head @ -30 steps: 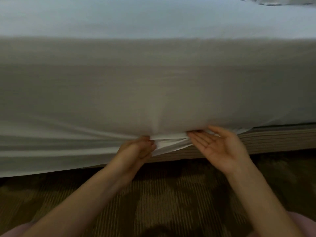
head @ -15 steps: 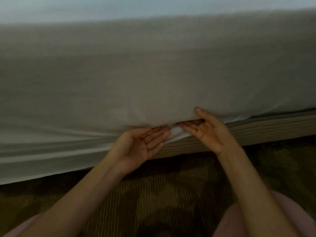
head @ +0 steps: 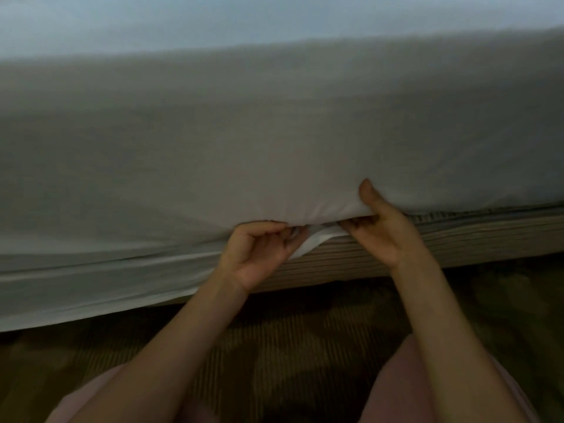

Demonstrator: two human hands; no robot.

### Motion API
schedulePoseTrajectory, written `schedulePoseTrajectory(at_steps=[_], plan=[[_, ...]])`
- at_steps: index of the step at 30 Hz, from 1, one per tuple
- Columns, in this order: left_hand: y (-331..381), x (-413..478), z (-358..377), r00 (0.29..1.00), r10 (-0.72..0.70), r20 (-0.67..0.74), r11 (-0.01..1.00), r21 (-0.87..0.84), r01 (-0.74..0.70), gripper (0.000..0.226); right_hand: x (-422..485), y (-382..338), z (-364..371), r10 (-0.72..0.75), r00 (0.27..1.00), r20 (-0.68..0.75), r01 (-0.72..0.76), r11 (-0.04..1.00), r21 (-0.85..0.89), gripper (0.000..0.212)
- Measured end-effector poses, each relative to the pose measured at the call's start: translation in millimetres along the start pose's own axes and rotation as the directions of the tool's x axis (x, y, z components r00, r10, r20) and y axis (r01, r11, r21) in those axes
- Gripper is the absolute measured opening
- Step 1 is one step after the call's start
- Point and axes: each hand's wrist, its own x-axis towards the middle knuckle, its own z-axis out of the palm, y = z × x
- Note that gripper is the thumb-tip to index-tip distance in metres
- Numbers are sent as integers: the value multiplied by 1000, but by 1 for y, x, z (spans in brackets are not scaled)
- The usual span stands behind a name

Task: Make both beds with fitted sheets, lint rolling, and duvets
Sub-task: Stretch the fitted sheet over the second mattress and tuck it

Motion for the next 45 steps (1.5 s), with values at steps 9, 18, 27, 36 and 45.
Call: schedulePoseTrajectory(at_steps=[9, 18, 27, 36, 45], plan=[[-4, -3, 11, 990, -19, -137, 995, 96, 33, 40, -26, -14, 2, 176, 967, -184, -252, 756, -604, 52], [-11, -60, 10, 915, -140, -377, 957, 184, 222, 34, -34, 4, 11, -14, 966, -257, -161, 745, -647, 36], [-5, -53, 3, 836, -74, -543, 971, 152, 185, 13, -38, 1, 19, 55, 949, -311, -193, 880, -434, 17], [3, -50, 6, 848, -18, -530, 979, 164, 123, 17, -35, 2, 23, 77, 953, -293, -165, 943, -288, 17], [8, -55, 10, 917, 14, -398, 999, 42, 3, 23, -30, 15, 21, 60, 979, -193, -44, 995, 87, 92]])
